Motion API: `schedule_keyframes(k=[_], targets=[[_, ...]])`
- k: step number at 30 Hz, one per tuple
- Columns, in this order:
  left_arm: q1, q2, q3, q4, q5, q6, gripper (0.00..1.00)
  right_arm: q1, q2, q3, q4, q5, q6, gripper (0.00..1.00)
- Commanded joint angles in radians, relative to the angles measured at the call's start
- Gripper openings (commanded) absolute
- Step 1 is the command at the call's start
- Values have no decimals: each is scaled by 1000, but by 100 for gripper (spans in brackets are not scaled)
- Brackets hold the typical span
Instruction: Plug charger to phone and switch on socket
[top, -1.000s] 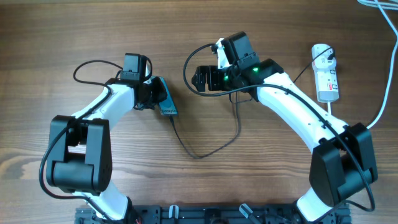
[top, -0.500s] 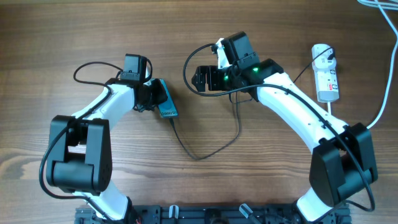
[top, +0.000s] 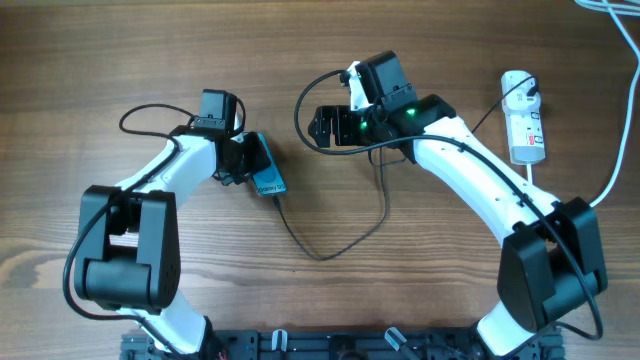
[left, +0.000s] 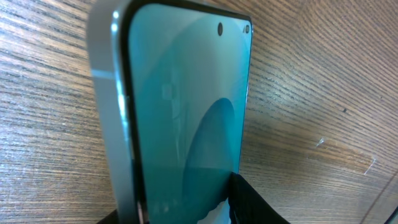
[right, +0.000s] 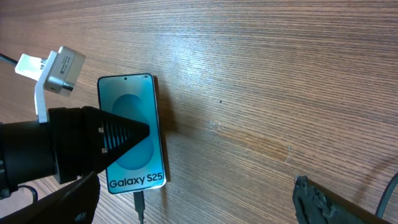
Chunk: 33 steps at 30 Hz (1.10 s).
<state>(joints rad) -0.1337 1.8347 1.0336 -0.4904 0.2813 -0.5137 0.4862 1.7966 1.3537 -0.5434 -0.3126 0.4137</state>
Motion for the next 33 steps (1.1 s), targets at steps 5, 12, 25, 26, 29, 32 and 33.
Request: schedule_keyframes(k=[5,12,25,26,29,32,33], targets=[[0,11,-2,4,-14,4,43,3,-20,13,1,10,-18,100],[0,11,-2,28,-14,4,45,3,-20,13,1,10,-18,100],[24,6,8,103,-36,4,36,3,-20,13,1,10,-18,100],[39,3,15,102,-37,4,37,3,-20,13,1,10,-18,100],[127,-34,48,98,-36,4,56,3,-20,13,2,10,-18,100],[214,-60,55,110,-37,4,100,3,-20,13,1,10,-18,100],[253,-61,55,114,-36,4,100,3,-20,13,2,10,-18,100]])
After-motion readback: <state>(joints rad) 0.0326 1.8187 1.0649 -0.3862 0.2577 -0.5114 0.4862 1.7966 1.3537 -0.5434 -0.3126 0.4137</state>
